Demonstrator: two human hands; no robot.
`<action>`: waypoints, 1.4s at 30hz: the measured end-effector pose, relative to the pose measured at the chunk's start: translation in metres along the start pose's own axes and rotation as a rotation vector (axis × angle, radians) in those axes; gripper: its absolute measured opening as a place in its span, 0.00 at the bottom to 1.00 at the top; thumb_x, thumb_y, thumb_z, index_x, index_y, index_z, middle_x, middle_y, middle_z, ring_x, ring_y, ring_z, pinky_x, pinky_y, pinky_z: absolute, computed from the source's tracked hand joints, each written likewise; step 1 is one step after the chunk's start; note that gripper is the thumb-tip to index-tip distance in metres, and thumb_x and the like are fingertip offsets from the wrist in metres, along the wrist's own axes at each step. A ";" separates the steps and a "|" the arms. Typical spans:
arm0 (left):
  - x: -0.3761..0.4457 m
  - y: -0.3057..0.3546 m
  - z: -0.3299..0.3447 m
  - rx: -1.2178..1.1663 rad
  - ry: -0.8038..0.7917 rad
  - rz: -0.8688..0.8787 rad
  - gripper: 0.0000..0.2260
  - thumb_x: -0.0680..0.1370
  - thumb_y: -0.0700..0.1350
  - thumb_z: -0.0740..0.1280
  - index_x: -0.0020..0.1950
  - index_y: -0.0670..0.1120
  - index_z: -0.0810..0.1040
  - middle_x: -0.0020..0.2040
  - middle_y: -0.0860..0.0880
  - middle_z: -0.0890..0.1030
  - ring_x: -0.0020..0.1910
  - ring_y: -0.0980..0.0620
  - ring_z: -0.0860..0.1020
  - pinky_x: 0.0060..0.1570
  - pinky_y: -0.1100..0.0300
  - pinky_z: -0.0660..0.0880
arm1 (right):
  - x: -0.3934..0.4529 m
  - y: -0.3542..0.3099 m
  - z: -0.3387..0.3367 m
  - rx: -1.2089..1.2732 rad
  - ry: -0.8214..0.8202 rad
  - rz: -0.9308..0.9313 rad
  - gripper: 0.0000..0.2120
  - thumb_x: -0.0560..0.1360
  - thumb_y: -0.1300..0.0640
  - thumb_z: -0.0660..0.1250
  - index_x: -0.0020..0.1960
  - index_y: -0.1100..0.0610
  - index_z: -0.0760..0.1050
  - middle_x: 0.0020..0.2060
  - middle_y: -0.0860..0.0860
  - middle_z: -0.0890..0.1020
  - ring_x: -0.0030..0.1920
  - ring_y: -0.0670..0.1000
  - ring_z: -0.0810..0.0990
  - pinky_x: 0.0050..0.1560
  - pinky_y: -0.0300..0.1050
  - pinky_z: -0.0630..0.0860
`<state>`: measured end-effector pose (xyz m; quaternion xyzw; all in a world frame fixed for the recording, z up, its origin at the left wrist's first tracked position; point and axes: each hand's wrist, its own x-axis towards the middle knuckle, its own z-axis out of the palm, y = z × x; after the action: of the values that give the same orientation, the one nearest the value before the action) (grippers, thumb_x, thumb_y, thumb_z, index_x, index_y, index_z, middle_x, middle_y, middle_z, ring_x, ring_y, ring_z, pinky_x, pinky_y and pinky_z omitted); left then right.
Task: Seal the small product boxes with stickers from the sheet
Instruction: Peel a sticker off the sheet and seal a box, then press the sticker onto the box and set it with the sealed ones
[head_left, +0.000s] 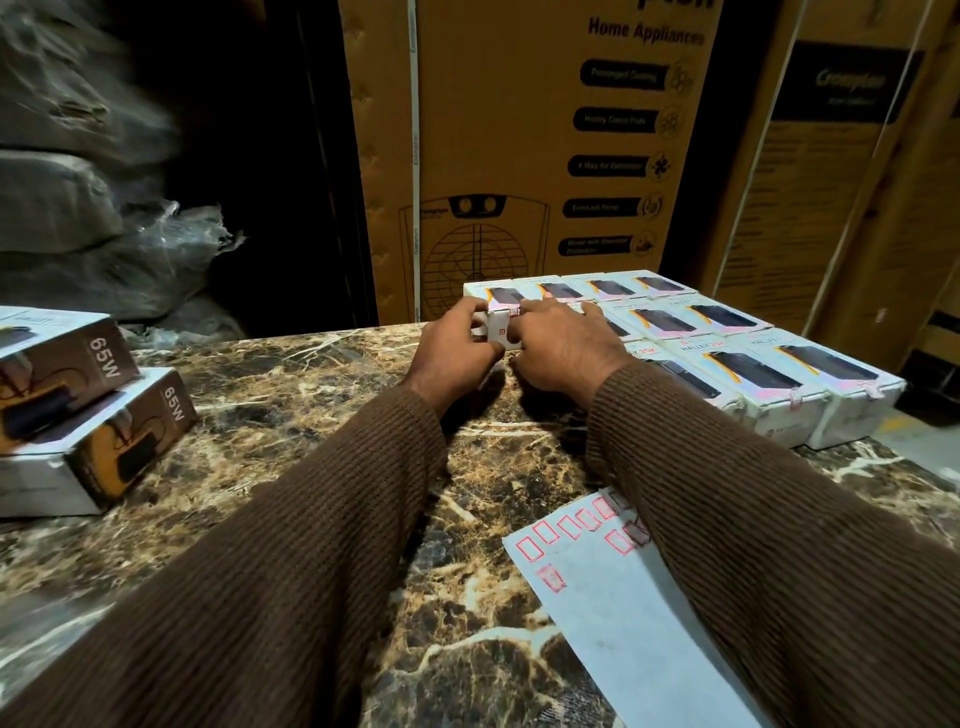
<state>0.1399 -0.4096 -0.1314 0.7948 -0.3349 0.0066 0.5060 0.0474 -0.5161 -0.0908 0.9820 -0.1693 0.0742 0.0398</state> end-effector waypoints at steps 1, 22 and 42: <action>0.000 0.000 0.000 0.004 0.003 0.001 0.25 0.79 0.37 0.73 0.76 0.45 0.72 0.70 0.45 0.79 0.56 0.54 0.80 0.49 0.67 0.75 | 0.000 0.000 0.000 -0.001 0.004 0.000 0.20 0.83 0.52 0.64 0.75 0.53 0.73 0.80 0.52 0.67 0.81 0.55 0.60 0.80 0.69 0.51; -0.184 0.020 -0.112 -0.276 -0.054 -0.150 0.10 0.80 0.39 0.73 0.59 0.50 0.83 0.53 0.40 0.85 0.47 0.47 0.86 0.45 0.55 0.81 | -0.141 -0.062 -0.061 0.303 0.123 -0.102 0.11 0.77 0.47 0.67 0.56 0.45 0.84 0.53 0.49 0.86 0.55 0.55 0.84 0.52 0.51 0.82; -0.306 -0.007 -0.319 -0.019 0.482 -0.176 0.08 0.80 0.38 0.73 0.53 0.50 0.87 0.48 0.51 0.88 0.49 0.53 0.85 0.48 0.57 0.80 | -0.189 -0.249 -0.066 0.762 0.086 -0.404 0.10 0.82 0.56 0.67 0.58 0.51 0.86 0.55 0.48 0.87 0.54 0.47 0.83 0.56 0.49 0.82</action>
<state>0.0111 0.0109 -0.0877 0.7917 -0.1341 0.1487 0.5772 -0.0531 -0.2142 -0.0689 0.9359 0.0674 0.1627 -0.3051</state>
